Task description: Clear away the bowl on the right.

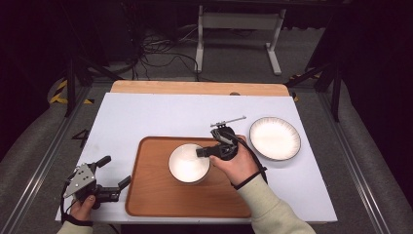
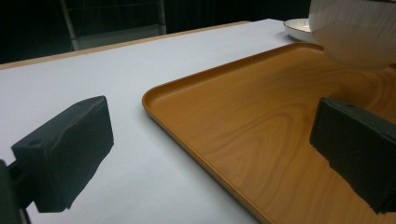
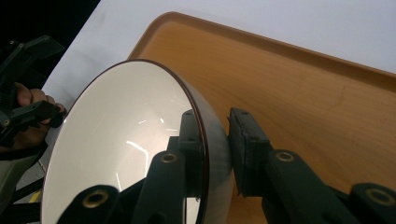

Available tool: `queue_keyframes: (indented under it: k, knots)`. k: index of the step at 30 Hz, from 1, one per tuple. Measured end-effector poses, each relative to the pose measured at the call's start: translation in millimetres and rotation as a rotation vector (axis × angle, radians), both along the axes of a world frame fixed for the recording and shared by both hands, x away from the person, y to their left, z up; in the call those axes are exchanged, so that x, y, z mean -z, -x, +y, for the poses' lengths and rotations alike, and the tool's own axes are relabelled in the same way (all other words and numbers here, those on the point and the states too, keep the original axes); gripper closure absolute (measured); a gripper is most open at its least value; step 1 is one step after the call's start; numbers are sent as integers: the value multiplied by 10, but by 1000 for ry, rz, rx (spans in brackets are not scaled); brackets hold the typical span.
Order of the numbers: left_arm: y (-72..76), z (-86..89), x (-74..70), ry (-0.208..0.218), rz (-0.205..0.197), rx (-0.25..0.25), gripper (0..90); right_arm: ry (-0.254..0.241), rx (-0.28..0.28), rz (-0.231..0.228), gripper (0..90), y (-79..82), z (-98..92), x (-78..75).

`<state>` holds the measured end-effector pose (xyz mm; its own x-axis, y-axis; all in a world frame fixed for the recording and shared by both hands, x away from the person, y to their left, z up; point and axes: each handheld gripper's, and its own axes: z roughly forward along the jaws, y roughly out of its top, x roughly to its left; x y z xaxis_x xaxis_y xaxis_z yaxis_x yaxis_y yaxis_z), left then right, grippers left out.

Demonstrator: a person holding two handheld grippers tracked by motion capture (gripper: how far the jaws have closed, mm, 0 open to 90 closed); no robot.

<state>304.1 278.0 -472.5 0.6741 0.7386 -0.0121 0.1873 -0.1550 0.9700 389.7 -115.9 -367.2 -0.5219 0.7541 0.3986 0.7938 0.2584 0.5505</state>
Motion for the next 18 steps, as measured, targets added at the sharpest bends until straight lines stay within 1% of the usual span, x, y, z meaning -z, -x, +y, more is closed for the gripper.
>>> queue_keyframes:
  k: [9, 14, 18]
  knots:
    - [0, -4, 0, -5, -3, 3, 2, 5, 4, 29, 761, -28, 12, 123]
    - [0, -4, 0, -6, -3, 3, 2, 13, 10, 33, 761, -46, 11, 191]
    - [0, -4, -1, -8, -3, 3, 2, 16, 13, 46, 761, -61, 5, 243]
